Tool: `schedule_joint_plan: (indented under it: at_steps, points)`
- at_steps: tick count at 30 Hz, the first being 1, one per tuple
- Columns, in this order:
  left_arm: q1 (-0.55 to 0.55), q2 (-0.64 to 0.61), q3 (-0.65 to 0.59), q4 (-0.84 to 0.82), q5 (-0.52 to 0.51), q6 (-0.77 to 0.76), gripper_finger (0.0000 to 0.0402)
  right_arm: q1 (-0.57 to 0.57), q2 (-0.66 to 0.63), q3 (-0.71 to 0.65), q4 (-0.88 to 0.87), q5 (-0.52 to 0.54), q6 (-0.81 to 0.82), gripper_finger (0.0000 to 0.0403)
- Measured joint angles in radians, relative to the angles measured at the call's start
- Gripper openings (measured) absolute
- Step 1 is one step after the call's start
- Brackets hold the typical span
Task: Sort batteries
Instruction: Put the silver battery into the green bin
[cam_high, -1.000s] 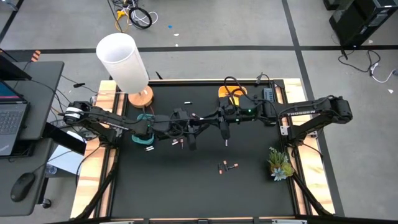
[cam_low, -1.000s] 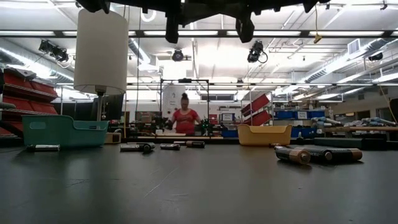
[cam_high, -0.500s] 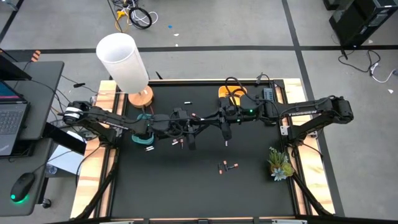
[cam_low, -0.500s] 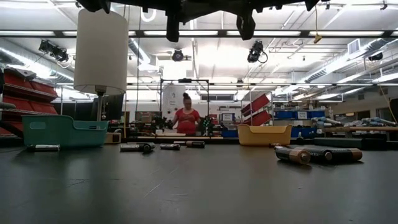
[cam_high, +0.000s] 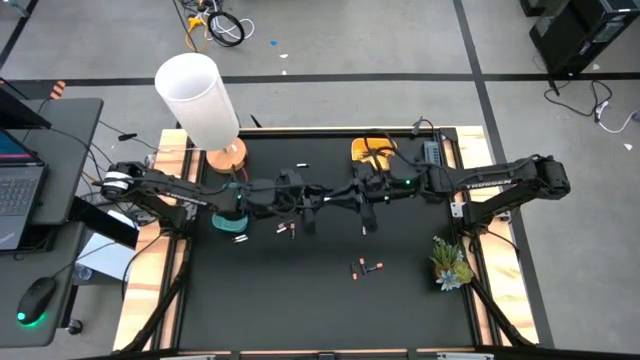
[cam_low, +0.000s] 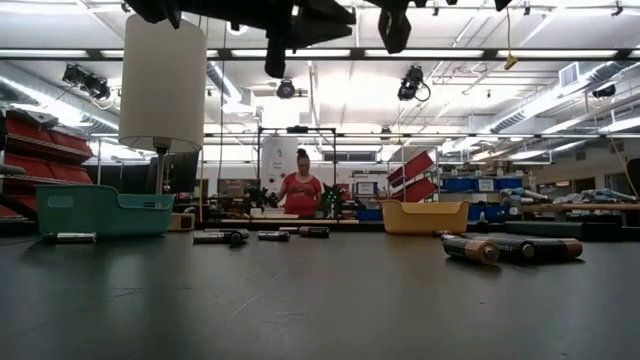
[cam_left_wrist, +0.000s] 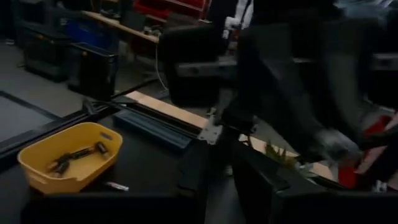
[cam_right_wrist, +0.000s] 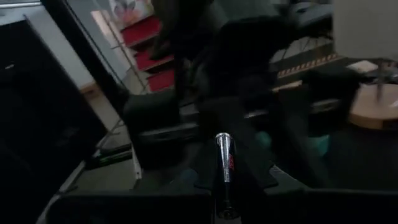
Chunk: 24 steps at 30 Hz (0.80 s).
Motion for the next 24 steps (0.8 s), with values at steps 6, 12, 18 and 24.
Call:
schedule_joint_plan:
  at_steps: [6,12,18,24]
  points:
    - [-0.004,0.001,-0.001,-0.018,0.019,-0.004,0.0082,-0.004,-0.020,0.002,-0.004,0.036,-0.006,0.0034]
    - [-0.006,0.001,-0.001,-0.017,0.012,-0.025,0.0090,-0.006,-0.021,0.002,-0.018,0.049,-0.006,0.0034]
    - [-0.006,-0.022,-0.002,-0.068,0.040,-0.066,0.0131,-0.002,-0.021,0.002,-0.068,0.053,-0.006,0.0034]
    - [-0.014,-0.206,-0.003,-0.396,0.062,-0.127,0.0140,0.032,-0.013,0.003,-0.098,0.072,-0.004,0.0034]
